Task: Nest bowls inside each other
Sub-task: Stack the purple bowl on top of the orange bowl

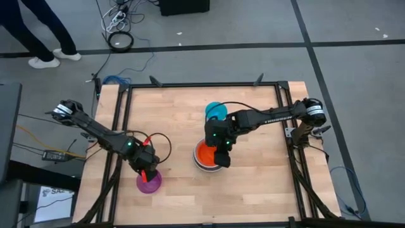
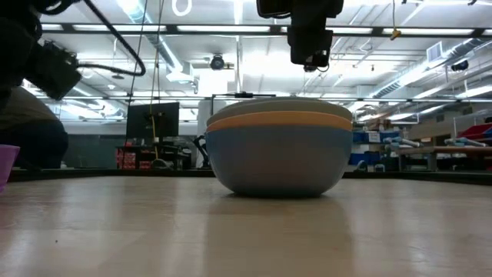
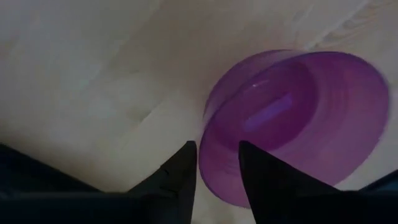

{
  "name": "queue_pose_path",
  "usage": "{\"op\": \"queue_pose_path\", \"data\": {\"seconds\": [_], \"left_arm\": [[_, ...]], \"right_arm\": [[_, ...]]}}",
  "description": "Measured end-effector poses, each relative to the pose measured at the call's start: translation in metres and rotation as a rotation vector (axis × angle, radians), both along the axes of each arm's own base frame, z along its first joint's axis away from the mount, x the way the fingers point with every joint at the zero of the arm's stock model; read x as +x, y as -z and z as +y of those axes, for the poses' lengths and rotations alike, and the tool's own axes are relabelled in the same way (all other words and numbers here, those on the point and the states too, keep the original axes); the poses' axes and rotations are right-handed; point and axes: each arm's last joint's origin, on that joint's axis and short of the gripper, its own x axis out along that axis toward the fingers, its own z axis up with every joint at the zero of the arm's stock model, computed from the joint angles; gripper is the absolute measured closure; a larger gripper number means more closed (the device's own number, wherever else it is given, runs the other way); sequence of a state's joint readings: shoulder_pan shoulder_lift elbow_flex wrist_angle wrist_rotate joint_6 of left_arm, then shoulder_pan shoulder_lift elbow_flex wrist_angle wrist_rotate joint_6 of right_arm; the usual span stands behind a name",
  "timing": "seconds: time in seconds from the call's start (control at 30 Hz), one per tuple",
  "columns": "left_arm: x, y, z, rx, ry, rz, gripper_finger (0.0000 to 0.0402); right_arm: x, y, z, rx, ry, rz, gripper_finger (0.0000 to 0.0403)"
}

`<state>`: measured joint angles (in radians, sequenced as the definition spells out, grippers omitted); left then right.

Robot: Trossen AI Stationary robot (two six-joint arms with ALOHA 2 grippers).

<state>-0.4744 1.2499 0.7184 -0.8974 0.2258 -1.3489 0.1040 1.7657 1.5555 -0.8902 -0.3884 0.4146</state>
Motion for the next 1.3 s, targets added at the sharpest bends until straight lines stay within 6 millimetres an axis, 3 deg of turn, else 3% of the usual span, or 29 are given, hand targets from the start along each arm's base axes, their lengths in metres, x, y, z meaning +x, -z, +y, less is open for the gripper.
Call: {"op": "queue_pose_path", "data": {"seconds": [0.2, 0.37, 0.43, 0.53, 0.6, 0.73, 0.9, 1.03, 1.17, 1.3], "left_arm": [[-0.005, 0.022, -0.002, -0.096, -0.032, 0.007, 0.0246], [-0.004, 0.031, -0.003, -0.124, -0.050, -0.036, 0.0249], [-0.004, 0.032, -0.003, -0.131, -0.049, -0.043, 0.0275], [0.000, 0.027, -0.005, -0.136, -0.022, -0.076, 0.0365], [0.004, 0.017, -0.006, -0.111, -0.006, -0.130, 0.0388], [0.012, -0.012, -0.003, -0.025, -0.036, -0.201, 0.0395], [0.019, -0.070, 0.012, 0.085, -0.072, -0.238, 0.0397], [0.034, -0.112, 0.033, 0.211, -0.070, -0.354, 0.0398], [0.062, -0.128, 0.060, 0.252, -0.072, -0.445, 0.0399], [0.101, -0.127, 0.087, 0.246, -0.021, -0.522, 0.0400]], "right_arm": [[0.000, 0.000, 0.000, 0.004, 0.009, 0.007, 0.0229], [0.000, 0.000, 0.000, 0.007, 0.017, 0.010, 0.0230], [0.000, 0.000, 0.000, 0.006, 0.018, 0.010, 0.0230], [0.000, 0.000, 0.000, 0.006, 0.020, 0.011, 0.0230], [0.000, 0.000, -0.001, 0.007, 0.025, 0.013, 0.0230], [-0.001, 0.001, -0.001, 0.008, 0.037, 0.026, 0.0230], [-0.011, 0.002, -0.004, -0.081, 0.113, 0.121, 0.0230], [-0.026, -0.012, -0.006, -0.248, 0.224, 0.112, 0.0231], [-0.046, -0.031, -0.014, -0.364, 0.360, 0.108, 0.0231], [-0.063, -0.050, -0.024, -0.400, 0.482, 0.073, 0.0231]]}}
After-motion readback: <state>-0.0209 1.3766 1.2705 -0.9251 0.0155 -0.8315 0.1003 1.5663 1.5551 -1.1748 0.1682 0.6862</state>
